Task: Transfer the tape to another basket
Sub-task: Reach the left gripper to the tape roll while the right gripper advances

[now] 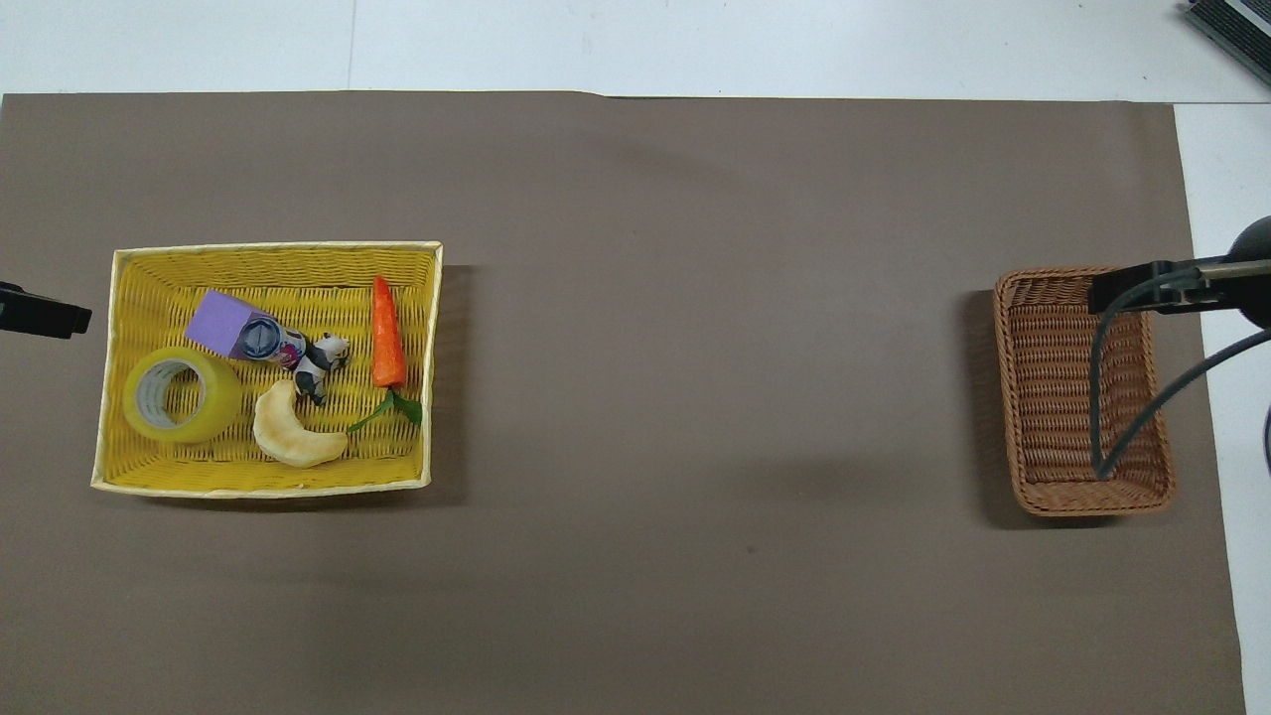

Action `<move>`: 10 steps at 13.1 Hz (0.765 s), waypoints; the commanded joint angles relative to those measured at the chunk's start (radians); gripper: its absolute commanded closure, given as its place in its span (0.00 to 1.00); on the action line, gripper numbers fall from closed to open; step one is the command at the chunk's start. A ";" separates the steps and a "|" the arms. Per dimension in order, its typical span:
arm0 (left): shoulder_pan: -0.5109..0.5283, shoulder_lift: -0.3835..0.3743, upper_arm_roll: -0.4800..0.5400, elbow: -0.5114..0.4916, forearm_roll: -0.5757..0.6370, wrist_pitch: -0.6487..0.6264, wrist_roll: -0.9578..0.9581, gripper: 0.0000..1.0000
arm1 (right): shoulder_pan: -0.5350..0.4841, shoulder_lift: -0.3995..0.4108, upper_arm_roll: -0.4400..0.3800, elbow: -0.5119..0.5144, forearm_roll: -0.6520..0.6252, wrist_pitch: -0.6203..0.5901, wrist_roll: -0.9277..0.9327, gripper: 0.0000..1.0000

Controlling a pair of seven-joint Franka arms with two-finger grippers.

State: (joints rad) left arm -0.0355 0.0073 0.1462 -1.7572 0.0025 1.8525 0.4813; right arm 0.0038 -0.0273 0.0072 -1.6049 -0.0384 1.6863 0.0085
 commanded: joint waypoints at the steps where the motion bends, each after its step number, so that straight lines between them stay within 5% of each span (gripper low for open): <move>1: 0.041 -0.021 -0.005 -0.139 0.007 0.127 0.126 0.00 | -0.010 -0.009 0.000 -0.007 0.066 0.010 -0.028 0.00; 4: 0.077 0.011 -0.005 -0.226 0.007 0.261 0.273 0.00 | -0.005 -0.016 0.001 -0.026 0.162 0.041 -0.030 0.00; 10: 0.081 0.199 -0.005 -0.274 0.005 0.491 0.390 0.00 | -0.002 -0.005 0.000 -0.066 0.402 0.078 -0.065 0.00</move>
State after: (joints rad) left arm 0.0398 0.1669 0.1446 -1.9992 0.0025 2.2462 0.8341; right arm 0.0057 -0.0253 0.0066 -1.6350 0.2947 1.7257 -0.0180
